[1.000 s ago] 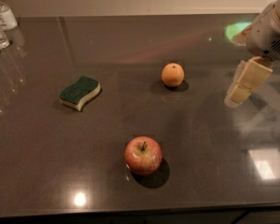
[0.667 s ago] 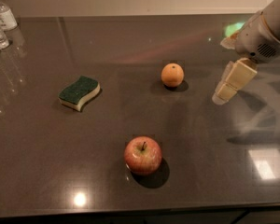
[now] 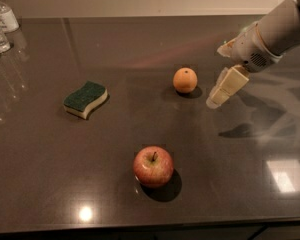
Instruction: Move orange near apple
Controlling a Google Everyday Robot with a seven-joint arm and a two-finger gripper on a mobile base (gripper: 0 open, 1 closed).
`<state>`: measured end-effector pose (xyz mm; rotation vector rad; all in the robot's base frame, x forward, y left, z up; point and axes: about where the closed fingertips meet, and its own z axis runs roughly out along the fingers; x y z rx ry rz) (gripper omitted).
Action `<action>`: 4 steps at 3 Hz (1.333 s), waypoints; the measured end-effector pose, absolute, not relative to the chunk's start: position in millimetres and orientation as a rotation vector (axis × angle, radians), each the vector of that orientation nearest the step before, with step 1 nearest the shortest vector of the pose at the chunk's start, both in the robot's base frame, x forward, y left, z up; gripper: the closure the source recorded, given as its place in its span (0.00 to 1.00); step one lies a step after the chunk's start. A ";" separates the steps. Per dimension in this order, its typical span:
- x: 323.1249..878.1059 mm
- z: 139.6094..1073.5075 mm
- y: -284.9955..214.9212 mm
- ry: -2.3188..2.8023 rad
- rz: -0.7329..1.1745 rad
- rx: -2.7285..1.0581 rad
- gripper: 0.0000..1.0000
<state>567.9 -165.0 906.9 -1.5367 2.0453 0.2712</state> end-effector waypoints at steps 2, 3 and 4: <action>602.4 869.6 -155.2 2.056 0.303 -1.551 0.00; 615.8 854.8 -147.8 2.076 0.311 -1.569 0.00; 628.1 848.4 -139.0 2.092 0.341 -1.561 0.00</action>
Offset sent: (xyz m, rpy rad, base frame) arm 0.0563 0.0090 -0.0574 -0.0017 0.0498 0.0002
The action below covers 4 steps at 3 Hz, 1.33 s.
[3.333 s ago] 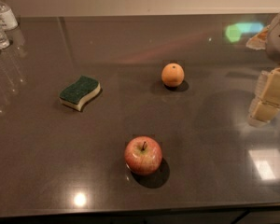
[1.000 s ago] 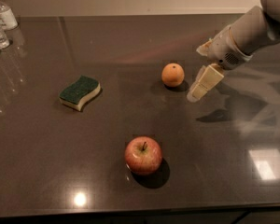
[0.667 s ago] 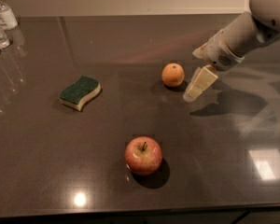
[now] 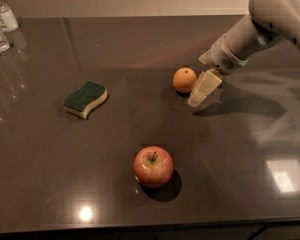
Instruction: Move orange near apple
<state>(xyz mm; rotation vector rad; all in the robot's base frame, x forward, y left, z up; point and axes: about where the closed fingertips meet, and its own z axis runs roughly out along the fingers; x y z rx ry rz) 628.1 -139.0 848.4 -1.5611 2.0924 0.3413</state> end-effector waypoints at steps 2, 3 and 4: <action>639.2 850.0 -119.0 2.071 0.403 -1.551 0.01; 638.1 849.4 -112.5 2.060 0.420 -1.563 0.18; 633.1 850.2 -110.4 2.050 0.429 -1.575 0.42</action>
Offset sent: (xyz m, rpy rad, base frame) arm 0.0151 0.0279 0.0079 0.0728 0.0124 0.0203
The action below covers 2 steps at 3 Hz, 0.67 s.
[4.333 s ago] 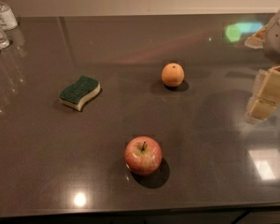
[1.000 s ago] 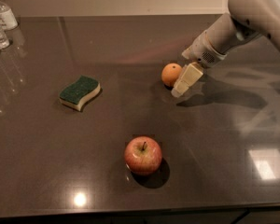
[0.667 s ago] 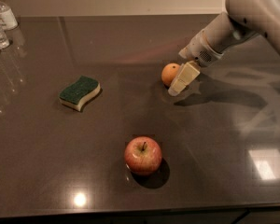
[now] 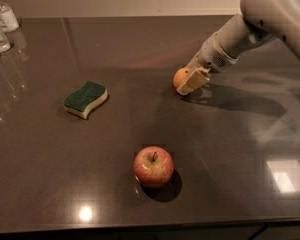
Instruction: Move orange near apple
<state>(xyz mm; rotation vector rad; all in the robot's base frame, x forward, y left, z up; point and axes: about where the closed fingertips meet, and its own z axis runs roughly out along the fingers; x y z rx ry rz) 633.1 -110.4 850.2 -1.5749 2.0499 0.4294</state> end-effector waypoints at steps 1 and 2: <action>622.9 861.7 -108.7 2.024 0.442 -1.574 0.66; 600.4 881.6 -105.2 1.973 0.466 -1.600 0.88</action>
Offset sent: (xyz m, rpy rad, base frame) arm -0.0643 0.0056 0.0624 0.0761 -0.0525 0.0958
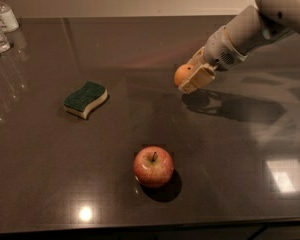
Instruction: Move orange near apple
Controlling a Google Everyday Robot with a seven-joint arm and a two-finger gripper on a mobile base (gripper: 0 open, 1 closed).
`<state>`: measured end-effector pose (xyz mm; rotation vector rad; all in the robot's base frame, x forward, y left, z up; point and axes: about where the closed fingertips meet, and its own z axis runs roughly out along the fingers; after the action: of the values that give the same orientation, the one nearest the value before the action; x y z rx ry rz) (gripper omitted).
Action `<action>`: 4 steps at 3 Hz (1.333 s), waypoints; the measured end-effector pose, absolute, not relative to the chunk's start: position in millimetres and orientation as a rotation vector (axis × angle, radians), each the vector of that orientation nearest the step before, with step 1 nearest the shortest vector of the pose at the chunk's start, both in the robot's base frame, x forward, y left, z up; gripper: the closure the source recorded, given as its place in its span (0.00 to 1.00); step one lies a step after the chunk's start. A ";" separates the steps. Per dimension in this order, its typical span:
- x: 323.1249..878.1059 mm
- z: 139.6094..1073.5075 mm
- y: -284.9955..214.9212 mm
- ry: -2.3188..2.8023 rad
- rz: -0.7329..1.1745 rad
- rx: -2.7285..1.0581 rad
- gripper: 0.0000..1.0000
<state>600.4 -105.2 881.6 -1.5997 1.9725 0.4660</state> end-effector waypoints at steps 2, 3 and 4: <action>531.7 892.9 -103.0 1.910 0.605 -1.717 1.00; 497.0 885.7 -98.2 1.883 0.677 -1.779 1.00; 468.3 878.8 -93.2 1.830 0.708 -1.840 1.00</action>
Offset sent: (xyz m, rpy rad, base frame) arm -0.1168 0.0002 0.0089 0.0457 0.1392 0.2027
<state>468.3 -93.2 878.8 -1.8398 1.8297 0.7078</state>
